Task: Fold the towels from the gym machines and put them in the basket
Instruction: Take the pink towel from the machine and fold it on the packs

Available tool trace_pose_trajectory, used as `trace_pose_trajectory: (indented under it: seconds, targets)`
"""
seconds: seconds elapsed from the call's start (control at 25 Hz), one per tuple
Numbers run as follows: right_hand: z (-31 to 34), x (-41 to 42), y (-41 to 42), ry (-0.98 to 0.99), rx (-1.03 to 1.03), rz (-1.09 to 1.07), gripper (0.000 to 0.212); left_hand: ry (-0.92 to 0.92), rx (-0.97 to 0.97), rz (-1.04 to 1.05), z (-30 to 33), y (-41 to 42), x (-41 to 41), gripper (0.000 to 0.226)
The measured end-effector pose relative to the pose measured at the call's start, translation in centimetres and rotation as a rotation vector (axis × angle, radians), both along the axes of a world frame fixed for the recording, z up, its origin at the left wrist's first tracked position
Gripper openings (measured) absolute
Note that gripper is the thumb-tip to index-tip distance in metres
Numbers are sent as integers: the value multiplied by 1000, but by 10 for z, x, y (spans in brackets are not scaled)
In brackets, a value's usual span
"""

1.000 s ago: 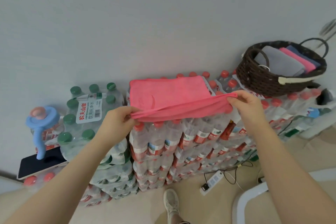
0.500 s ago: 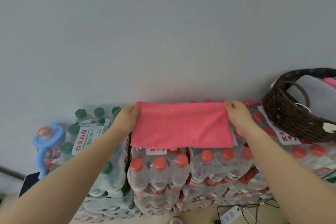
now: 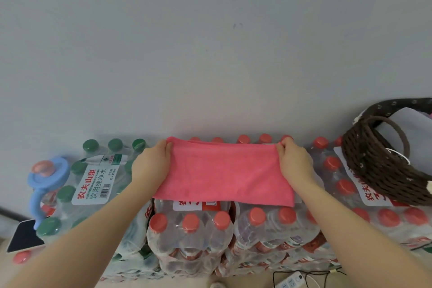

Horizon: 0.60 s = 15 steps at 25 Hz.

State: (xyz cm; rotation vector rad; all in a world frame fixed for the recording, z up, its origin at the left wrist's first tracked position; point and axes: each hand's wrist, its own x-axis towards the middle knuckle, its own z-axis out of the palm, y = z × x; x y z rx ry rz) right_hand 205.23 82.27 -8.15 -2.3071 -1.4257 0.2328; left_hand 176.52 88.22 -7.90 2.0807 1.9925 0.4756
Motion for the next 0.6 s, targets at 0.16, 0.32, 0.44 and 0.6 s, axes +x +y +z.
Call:
trace_pose_trajectory:
  seconds: [0.16,0.32,0.44,0.6]
  targets:
    - [-1,3,4,-23,-41,8,33,36,27,15,2,1,1,38]
    - [0,5,8,11,-56,-11,33,57,25,49,4,8,2,34]
    - [13,-1,6,-8,2,17,27,159,136,20,4,9,3,15]
    - [39,-56,1,24,184,353,37,181,334,-499,-1,0,35,20]
